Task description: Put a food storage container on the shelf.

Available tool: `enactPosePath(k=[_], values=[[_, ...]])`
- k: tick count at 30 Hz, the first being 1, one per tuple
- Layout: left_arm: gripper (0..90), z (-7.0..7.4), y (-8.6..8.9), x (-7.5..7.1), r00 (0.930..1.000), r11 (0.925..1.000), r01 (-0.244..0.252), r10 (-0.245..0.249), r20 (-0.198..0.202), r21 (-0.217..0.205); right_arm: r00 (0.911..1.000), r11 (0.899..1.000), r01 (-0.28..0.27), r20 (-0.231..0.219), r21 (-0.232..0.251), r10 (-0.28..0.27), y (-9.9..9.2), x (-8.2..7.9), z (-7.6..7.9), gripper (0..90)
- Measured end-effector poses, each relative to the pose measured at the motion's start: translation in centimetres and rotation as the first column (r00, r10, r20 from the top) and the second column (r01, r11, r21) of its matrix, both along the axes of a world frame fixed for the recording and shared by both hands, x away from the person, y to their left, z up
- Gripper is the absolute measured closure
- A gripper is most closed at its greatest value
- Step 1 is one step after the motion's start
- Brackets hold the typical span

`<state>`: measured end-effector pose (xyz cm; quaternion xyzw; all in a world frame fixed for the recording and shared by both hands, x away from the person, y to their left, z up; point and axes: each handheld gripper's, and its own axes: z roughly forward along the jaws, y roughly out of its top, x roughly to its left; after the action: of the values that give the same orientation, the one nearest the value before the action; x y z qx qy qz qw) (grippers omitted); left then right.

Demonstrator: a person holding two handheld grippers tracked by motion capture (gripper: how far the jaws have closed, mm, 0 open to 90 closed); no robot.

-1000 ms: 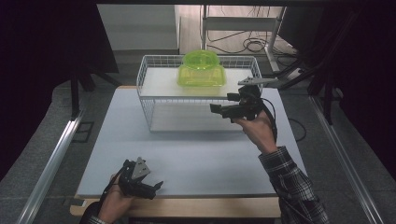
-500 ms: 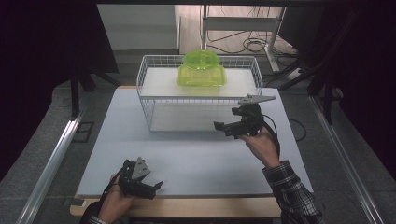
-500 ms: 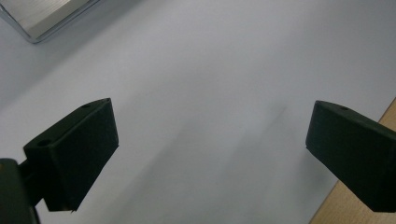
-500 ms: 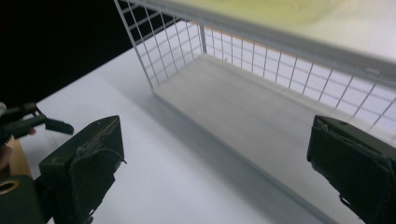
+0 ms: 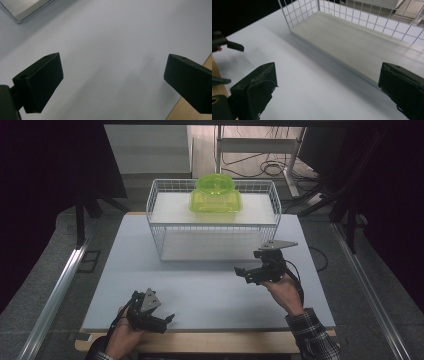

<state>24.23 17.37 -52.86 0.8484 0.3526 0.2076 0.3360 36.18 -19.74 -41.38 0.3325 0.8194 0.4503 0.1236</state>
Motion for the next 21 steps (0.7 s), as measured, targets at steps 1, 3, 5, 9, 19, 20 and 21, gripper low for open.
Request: enactPosePath(k=[1, 3, 5, 9, 19, 20, 21], values=[[1.9, 0.0, 0.0, 0.0, 1.0, 1.0, 0.0, 0.0, 0.0, 0.001, 1.0, 1.0, 0.0, 0.003, -0.007, 0.0, -0.1, -0.2, -0.2, 2.0], [2.0, 0.0, 0.0, 0.0, 1.0, 1.0, 0.0, 0.0, -0.002, 0.001, 1.0, 1.0, 0.003, 0.003, -0.015, -0.003, -0.3, -0.5, -0.7, 1.9], [1.9, 0.0, 0.0, 0.0, 1.0, 1.0, 0.001, -0.001, -0.002, 0.001, 1.0, 1.0, 0.009, 0.004, -0.018, -0.009, -0.6, -0.8, -1.2, 1.7], [1.9, 0.0, 0.0, 0.0, 1.0, 1.0, 0.002, -0.002, -0.002, 0.005, 0.9997, 0.999, 0.022, 0.007, -0.032, -0.022, -1.1, -1.3, -2.2, 1.6], [1.9, 0.0, -0.1, 0.0, 1.0, 1.0, 0.001, -0.001, 0.001, 0.003, 0.9977, 0.996, 0.067, 0.012, -0.058, -0.067, -2.8, -2.4, -4.5, 1.1], [1.9, 0.0, -0.1, 0.0, 1.0, 1.0, 0.002, -0.002, 0.003, 0.004, 0.9974, 0.996, 0.072, 0.009, -0.06, -0.072, -3.0, -2.5, -4.7, 1.0], [1.9, 0.0, -0.1, 0.0, 1.0, 1.0, 0.003, -0.003, 0.004, 0.004, 0.9973, 0.995, 0.073, 0.004, -0.061, -0.073, -3.0, -2.6, -4.9, 1.0]])
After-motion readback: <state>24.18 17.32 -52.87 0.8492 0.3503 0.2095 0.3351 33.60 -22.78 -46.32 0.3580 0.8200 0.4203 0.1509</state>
